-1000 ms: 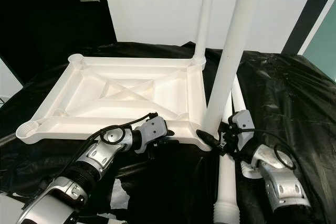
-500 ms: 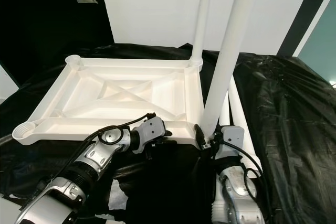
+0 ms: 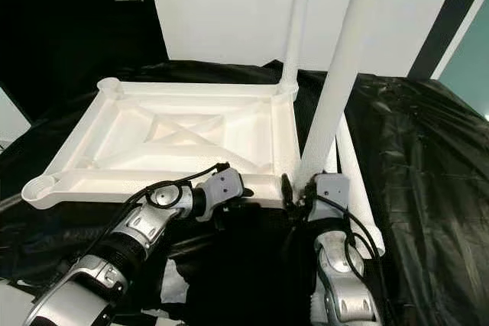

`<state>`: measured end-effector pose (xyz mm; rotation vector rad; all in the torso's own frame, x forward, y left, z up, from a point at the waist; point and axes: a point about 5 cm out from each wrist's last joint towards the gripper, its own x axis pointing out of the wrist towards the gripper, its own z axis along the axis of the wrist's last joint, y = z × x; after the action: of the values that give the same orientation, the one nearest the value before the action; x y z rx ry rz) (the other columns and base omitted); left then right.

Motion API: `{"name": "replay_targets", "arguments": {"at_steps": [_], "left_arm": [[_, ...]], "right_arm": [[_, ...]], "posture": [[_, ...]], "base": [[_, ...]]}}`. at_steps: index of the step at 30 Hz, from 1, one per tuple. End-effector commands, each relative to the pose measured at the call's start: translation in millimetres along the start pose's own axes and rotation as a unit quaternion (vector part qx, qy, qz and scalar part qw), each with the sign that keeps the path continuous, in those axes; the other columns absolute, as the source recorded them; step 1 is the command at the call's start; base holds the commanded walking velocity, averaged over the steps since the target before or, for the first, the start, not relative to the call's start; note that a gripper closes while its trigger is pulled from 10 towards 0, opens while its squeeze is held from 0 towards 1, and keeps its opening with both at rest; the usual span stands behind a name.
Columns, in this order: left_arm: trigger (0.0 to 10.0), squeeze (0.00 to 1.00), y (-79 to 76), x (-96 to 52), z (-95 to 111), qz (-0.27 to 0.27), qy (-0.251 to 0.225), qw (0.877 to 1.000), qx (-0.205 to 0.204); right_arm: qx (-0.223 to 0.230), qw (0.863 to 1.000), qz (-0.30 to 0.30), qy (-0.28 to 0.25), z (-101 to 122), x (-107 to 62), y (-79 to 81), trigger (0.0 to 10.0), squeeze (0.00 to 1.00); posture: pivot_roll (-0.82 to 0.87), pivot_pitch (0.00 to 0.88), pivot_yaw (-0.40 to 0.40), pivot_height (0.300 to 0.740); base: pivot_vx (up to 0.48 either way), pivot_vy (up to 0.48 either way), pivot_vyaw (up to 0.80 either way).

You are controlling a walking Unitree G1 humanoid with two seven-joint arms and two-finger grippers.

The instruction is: Building children table

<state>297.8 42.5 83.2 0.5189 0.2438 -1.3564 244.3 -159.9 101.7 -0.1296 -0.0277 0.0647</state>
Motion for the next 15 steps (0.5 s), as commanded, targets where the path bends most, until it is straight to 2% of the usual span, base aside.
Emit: {"name": "replay_targets", "arguments": {"at_steps": [1,2,5,8,9,10,11,15], "left_arm": [[10.0,0.7,-34.7,10.0,-37.2,-0.078,0.061,0.993,-0.062],[10.0,1.0,-34.2,10.9,-34.7,-0.077,0.051,0.993,-0.067],[10.0,1.0,-32.7,12.0,-31.4,-0.072,0.043,0.995,-0.061],[10.0,1.0,-27.7,14.5,-29.1,-0.05,0.042,0.996,-0.053],[10.0,0.79,-27.6,15.2,-27.9,-0.052,0.038,0.996,-0.058],[10.0,0.79,-27.6,15.2,-27.9,-0.052,0.038,0.996,-0.058],[10.0,0.0,-28.5,15.8,-27.1,-0.057,0.034,0.996,-0.061],[10.0,0.0,-36.9,19.4,-29.8,-0.072,0.038,0.995,-0.057]], "right_arm": [[-0.013,1.0,-0.001,0.016,-0.1,-4.3,-4.8,10.0,0.0],[-0.012,1.0,-0.005,0.019,1.5,-7.2,-8.1,10.0,0.0],[-0.021,0.999,-0.008,0.024,5.5,-11.7,-13.1,10.0,0.0],[-0.012,0.999,-0.01,0.031,12.4,-17.4,-17.0,10.0,0.0],[-0.007,0.999,-0.011,0.034,14.6,-20.0,-17.7,10.0,0.0],[-0.007,0.999,-0.011,0.034,14.6,-20.0,-17.7,10.0,0.0],[-0.006,0.999,-0.011,0.041,15.6,-22.4,-18.0,10.0,0.0],[-0.009,0.997,-0.013,0.07,16.6,-32.3,-18.3,10.0,0.0]], "posture": [[-0.04,0.0,-0.006,0.74],[-0.05,0.0,-0.002,0.74],[-0.05,0.0,-0.001,0.74],[-0.07,0.0,0.002,0.74],[-0.07,0.0,0.002,0.74],[-0.07,0.0,0.002,0.74],[-0.07,0.0,0.003,0.74],[-0.1,0.0,0.012,0.74]], "base": [[0.0,0.0,0.0],[0.0,0.0,0.0],[0.0,0.0,0.0],[0.0,0.0,0.0],[0.0,0.0,0.0],[0.0,0.0,0.0],[0.0,0.0,0.0],[0.0,0.0,0.0]]}}
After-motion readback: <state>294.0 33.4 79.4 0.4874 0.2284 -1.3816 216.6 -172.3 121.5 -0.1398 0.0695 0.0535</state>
